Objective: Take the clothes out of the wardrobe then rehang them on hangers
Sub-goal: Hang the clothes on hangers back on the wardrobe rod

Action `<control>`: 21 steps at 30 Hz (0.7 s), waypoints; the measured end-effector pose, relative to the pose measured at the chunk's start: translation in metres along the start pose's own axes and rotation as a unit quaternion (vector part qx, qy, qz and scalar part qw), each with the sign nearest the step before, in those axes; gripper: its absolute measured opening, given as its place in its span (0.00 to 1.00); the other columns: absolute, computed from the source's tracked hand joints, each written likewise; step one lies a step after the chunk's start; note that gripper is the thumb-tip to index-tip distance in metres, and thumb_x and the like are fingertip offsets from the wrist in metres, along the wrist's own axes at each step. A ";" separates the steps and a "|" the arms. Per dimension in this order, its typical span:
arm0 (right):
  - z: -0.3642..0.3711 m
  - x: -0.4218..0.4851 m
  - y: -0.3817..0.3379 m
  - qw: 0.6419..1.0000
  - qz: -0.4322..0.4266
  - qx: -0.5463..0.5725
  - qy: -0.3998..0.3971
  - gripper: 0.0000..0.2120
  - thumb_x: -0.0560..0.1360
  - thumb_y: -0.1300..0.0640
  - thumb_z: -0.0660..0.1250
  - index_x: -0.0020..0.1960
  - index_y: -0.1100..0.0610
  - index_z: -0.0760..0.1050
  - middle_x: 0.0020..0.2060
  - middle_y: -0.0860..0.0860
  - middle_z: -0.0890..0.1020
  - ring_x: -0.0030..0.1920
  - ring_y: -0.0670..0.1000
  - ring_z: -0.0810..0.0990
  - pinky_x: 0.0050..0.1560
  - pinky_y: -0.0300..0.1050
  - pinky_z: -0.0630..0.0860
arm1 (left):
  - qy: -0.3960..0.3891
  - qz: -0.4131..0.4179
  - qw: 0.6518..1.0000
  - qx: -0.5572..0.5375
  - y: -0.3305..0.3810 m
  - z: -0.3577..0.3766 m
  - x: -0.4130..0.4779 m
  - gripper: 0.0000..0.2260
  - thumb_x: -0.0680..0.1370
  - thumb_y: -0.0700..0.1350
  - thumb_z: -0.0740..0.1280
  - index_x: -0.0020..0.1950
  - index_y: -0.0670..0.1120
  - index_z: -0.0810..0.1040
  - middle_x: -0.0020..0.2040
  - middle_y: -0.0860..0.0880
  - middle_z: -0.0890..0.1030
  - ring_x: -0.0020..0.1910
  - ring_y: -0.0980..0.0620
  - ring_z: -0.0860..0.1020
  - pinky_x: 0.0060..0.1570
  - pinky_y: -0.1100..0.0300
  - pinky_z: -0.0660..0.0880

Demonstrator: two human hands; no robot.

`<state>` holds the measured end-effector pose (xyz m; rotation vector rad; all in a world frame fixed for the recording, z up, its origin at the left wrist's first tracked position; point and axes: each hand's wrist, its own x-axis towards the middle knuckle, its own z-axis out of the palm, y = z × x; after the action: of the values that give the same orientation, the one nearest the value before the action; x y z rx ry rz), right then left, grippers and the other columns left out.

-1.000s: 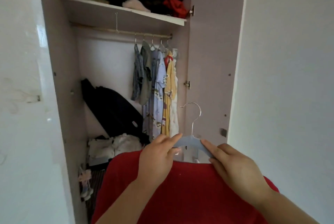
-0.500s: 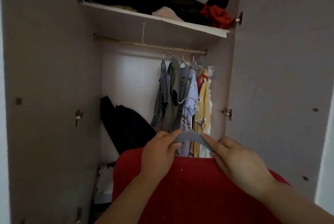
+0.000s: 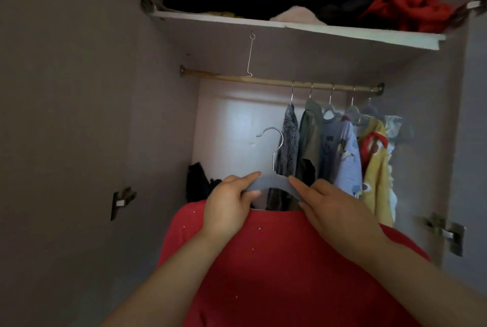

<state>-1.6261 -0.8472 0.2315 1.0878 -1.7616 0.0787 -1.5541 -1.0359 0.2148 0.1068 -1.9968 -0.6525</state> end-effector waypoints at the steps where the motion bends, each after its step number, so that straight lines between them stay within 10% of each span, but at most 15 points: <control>1: 0.009 0.011 0.004 1.000 0.002 0.015 -0.003 0.28 0.64 0.58 0.78 0.63 0.56 0.76 0.35 0.51 0.77 0.28 0.51 0.77 0.15 0.43 0.70 | 0.005 -0.001 1.000 0.014 -0.006 0.004 0.012 0.18 0.75 0.44 0.68 0.65 0.55 0.75 0.50 0.48 0.79 0.53 0.51 0.76 0.53 0.61 0.70; 5: 0.047 0.061 0.019 0.999 0.009 -0.001 -0.035 0.34 0.62 0.59 0.79 0.66 0.54 0.73 0.38 0.50 0.76 0.31 0.50 0.78 0.20 0.39 0.71 | 0.039 0.002 0.999 0.034 -0.039 0.020 0.066 0.18 0.76 0.45 0.67 0.66 0.54 0.74 0.54 0.48 0.79 0.54 0.51 0.76 0.51 0.66 0.66; 10: 0.090 0.135 0.027 0.997 0.034 -0.021 -0.066 0.31 0.79 0.63 0.54 0.76 0.51 0.43 0.60 0.52 0.67 0.55 0.53 0.73 0.40 0.44 0.67 | 0.057 -0.003 0.998 0.015 -0.093 0.044 0.140 0.19 0.77 0.44 0.66 0.68 0.51 0.72 0.62 0.49 0.77 0.60 0.52 0.74 0.56 0.66 0.65; 21: 0.164 0.301 0.069 0.970 0.181 -0.123 -0.102 0.23 0.76 0.67 0.58 0.70 0.60 0.60 0.59 0.57 0.69 0.57 0.59 0.74 0.42 0.49 0.68 | 0.044 0.001 0.997 -0.055 -0.177 0.107 0.278 0.21 0.76 0.44 0.67 0.69 0.50 0.70 0.67 0.49 0.73 0.65 0.53 0.70 0.62 0.68 0.61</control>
<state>-1.8137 -1.0784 0.4145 0.6032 -2.0766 -0.0293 -1.8185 -1.2387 0.3107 0.0654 -1.8712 -0.7429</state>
